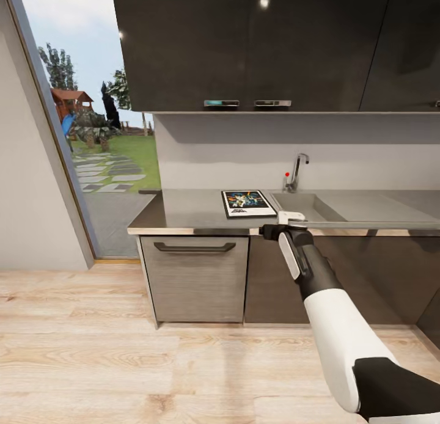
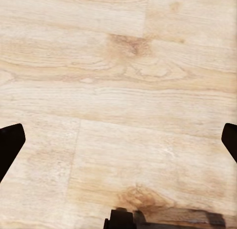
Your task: Pick up the poster from the kitchen countertop and hang it on one of the wall nails in the kitchen.
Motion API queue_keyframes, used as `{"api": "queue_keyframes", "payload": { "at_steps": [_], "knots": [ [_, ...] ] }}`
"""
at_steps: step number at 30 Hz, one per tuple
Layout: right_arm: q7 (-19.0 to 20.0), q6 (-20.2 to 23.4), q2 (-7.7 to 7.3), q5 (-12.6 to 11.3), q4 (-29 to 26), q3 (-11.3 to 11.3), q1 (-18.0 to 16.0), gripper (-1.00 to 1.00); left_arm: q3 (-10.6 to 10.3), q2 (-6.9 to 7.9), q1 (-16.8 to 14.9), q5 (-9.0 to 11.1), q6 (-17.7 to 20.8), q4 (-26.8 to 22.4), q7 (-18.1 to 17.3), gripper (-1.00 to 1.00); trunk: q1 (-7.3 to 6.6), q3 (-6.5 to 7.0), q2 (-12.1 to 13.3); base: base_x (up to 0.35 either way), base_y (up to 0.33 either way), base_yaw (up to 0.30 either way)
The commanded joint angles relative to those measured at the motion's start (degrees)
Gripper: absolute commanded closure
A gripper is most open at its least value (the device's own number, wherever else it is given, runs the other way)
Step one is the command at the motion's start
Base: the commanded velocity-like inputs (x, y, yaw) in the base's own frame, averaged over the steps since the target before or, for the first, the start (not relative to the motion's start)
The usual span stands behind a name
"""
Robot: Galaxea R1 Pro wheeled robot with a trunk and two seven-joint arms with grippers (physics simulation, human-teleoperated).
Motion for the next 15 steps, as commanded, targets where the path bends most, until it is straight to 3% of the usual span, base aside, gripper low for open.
{"api": "queue_keyframes", "payload": {
  "at_steps": [1, 8, 14, 15],
  "knots": [
    [-0.33, 0.22, 0.02, -0.33, 0.28, 0.00, -0.04, -1.00, 0.06, -0.01, 0.01, 0.01, -0.09, -0.06, -0.06, -1.00, 0.00, -0.05, -0.03, 0.000, 0.000, 0.000],
    [-0.13, 0.14, 0.06, 0.31, 1.22, 0.19, 0.62, -1.00, 0.07, 0.13, 0.04, 0.11, -0.18, 0.17, -0.12, -1.00, 0.00, -0.05, -0.03, 0.026, 0.000, 0.000],
    [0.01, 0.05, 0.07, -1.34, -0.70, 0.55, 2.55, -1.00, 0.09, 0.52, 0.06, 0.26, -0.26, 0.54, -0.22, -1.00, 0.00, -0.05, -0.03, 0.250, 0.000, 0.000],
    [0.02, 0.04, 0.07, -1.59, -6.20, 0.59, 5.16, -1.00, 0.10, 0.55, 0.06, 0.27, -0.25, 0.57, -0.23, -1.00, 0.00, -0.05, -0.03, 0.320, 0.000, 0.000]
  ]
}}
